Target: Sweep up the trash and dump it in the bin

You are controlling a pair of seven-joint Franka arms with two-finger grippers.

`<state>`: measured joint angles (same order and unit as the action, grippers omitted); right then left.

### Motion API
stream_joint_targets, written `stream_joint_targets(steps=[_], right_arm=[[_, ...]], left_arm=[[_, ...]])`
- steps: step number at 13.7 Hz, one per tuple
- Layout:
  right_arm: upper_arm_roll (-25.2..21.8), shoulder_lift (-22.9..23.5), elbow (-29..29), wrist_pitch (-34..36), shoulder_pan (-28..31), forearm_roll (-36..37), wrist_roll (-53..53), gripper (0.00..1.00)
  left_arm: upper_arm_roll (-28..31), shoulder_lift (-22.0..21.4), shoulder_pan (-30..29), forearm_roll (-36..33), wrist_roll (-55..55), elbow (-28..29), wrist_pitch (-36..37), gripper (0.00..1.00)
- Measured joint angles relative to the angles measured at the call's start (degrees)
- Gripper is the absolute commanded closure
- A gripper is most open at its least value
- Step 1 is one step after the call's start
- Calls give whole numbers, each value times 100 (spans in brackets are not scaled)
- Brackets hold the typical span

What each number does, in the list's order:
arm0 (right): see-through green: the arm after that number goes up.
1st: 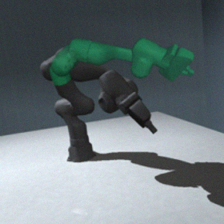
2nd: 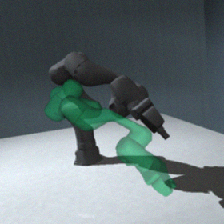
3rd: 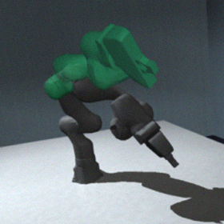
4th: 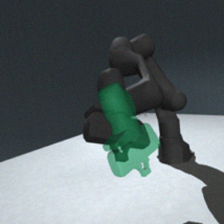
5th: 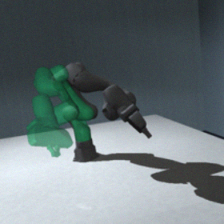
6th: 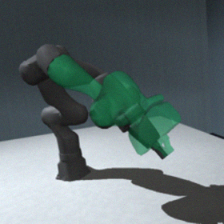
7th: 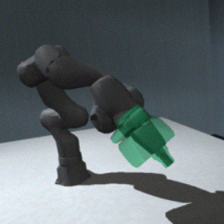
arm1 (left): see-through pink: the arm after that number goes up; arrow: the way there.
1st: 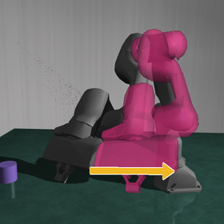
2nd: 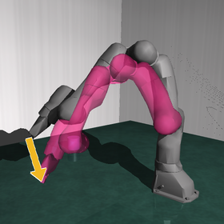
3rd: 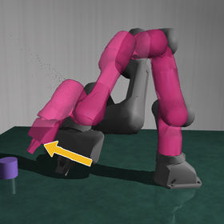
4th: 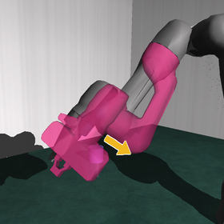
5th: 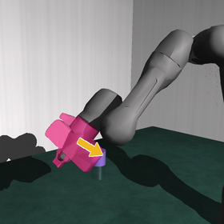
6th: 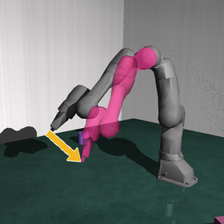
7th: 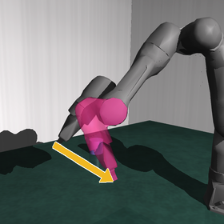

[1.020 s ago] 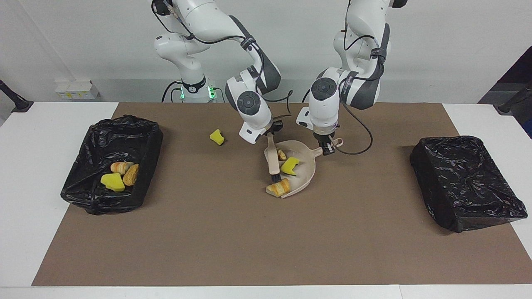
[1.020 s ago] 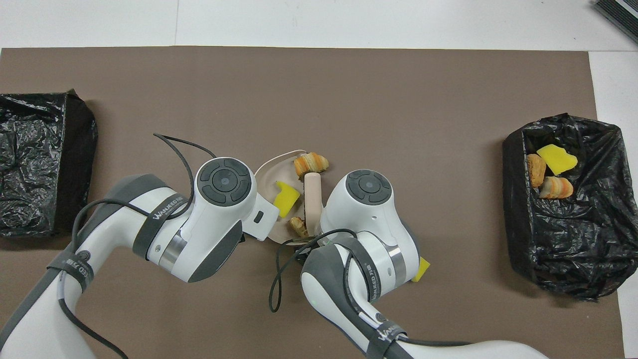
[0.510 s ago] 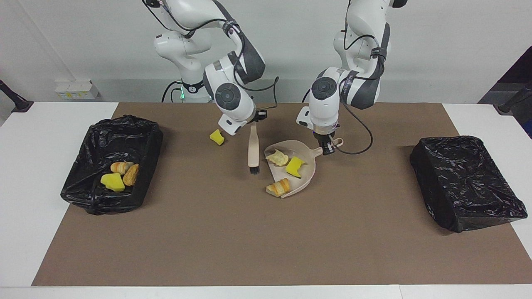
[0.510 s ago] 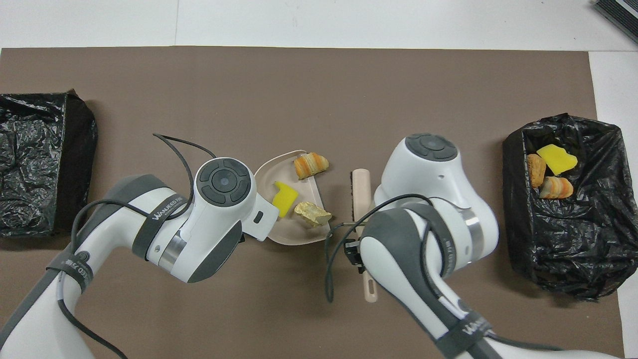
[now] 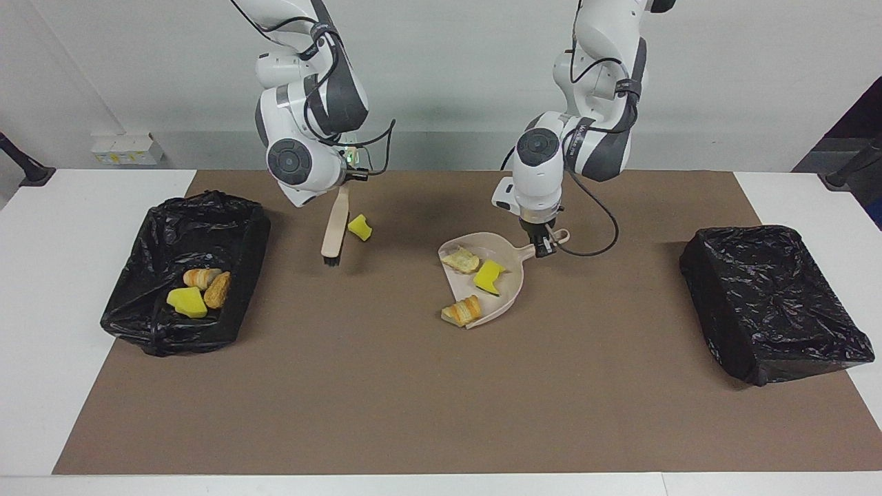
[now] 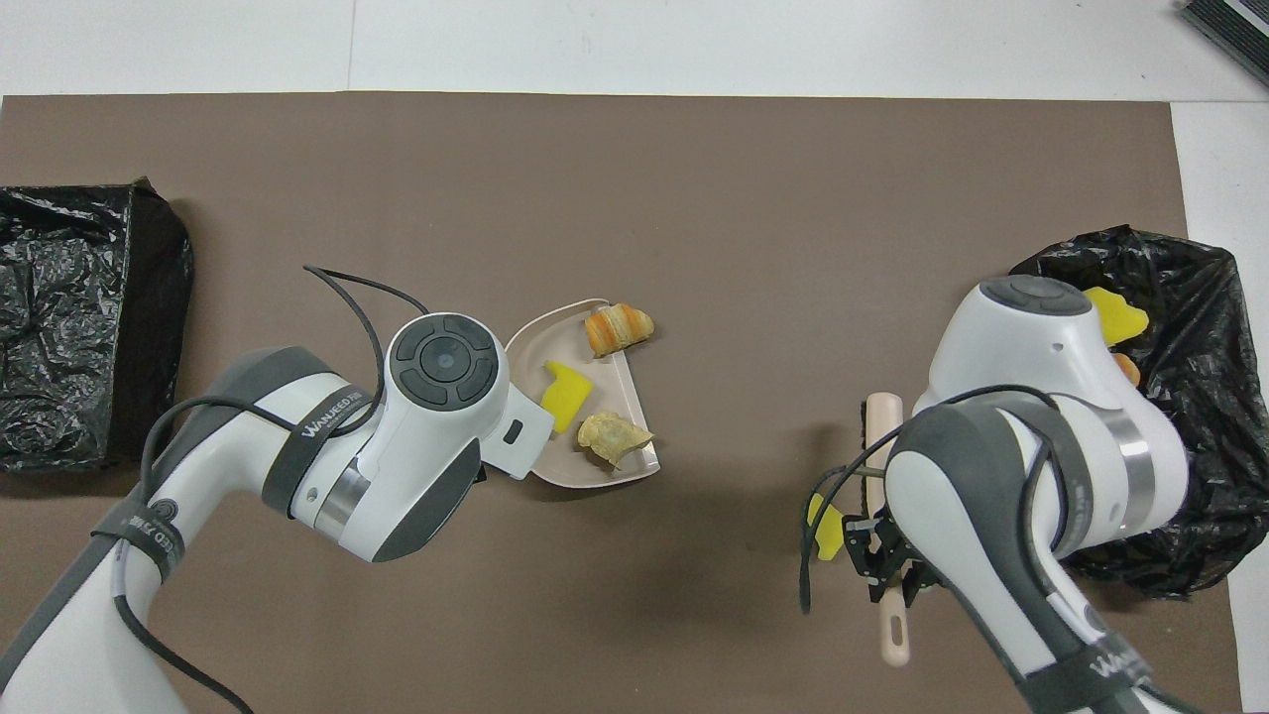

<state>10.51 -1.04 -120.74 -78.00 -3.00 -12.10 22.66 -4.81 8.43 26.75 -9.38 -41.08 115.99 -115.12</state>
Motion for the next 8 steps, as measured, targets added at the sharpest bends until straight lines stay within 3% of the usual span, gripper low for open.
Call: stream_joint_targets(steps=[5,8], right_arm=[[54,-1343,-2175,-1463,-145,8,24,100],[102,-1043,-2480,-2533,-754,6,645,100]], left_arm=[[1,0,0,0,-1,5,0,100],[2,-3,0,0,-9,7,-1,100]])
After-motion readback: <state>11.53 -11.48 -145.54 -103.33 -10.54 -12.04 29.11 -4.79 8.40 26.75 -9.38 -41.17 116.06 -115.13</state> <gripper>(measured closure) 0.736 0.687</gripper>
